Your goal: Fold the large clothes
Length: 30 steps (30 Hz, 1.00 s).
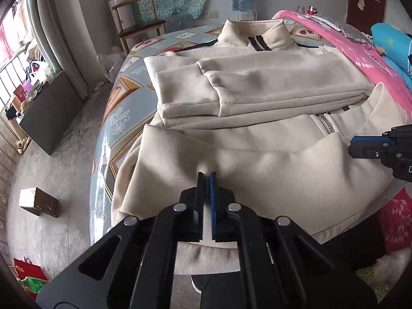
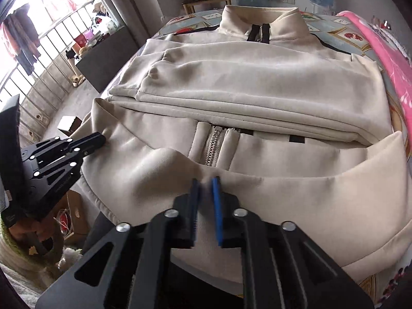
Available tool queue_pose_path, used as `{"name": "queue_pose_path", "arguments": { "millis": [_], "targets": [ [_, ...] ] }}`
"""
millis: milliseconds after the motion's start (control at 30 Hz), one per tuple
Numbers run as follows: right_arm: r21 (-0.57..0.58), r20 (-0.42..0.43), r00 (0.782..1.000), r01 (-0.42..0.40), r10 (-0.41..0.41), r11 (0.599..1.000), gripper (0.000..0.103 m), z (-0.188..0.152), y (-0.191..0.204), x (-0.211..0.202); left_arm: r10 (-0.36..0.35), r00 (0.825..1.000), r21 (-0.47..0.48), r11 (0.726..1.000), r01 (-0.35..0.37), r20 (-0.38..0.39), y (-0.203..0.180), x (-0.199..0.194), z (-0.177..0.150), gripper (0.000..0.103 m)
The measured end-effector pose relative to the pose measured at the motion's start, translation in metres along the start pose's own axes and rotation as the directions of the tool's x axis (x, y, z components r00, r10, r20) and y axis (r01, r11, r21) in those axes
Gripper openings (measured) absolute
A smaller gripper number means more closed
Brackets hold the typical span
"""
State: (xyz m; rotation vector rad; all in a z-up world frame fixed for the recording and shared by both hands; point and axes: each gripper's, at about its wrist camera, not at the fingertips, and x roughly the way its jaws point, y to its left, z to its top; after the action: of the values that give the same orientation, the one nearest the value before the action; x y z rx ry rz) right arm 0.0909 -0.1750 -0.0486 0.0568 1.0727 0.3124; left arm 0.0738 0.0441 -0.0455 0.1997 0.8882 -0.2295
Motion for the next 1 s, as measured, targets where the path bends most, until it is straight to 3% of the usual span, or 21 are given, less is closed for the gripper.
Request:
{"name": "queue_pose_path", "arguments": {
  "millis": [167,267,467,667,833,1000],
  "targets": [
    [-0.014,0.153,0.987,0.057,-0.054,0.998,0.003,0.016,0.011,-0.050,0.014,0.989,-0.015,1.000,-0.012,0.151,0.008,-0.044,0.015,0.001],
    [-0.013,0.194,0.977,0.094,-0.089,0.996,0.003,0.027,0.012,-0.051,0.017,0.983,-0.037,0.999,-0.011,0.184,0.014,-0.043,0.028,0.001],
    [-0.004,0.101,0.987,0.123,-0.122,0.992,0.003,0.031,-0.001,0.018,0.049,0.996,-0.020,0.999,-0.047,0.079,0.010,0.017,0.025,0.001],
    [-0.012,0.181,0.975,0.134,-0.130,0.991,0.003,0.042,0.006,-0.011,0.054,0.986,-0.040,0.998,-0.049,0.159,0.015,-0.004,0.031,0.001],
    [-0.014,0.117,0.984,0.136,-0.133,0.991,0.003,0.040,-0.005,0.033,0.093,0.993,-0.020,0.996,-0.091,0.078,0.009,0.032,0.028,0.002],
    [0.005,0.153,0.981,0.120,-0.119,0.993,0.003,0.042,-0.009,0.010,0.107,0.992,0.012,0.994,-0.108,0.072,0.005,0.032,0.025,0.002]
  ]
}}
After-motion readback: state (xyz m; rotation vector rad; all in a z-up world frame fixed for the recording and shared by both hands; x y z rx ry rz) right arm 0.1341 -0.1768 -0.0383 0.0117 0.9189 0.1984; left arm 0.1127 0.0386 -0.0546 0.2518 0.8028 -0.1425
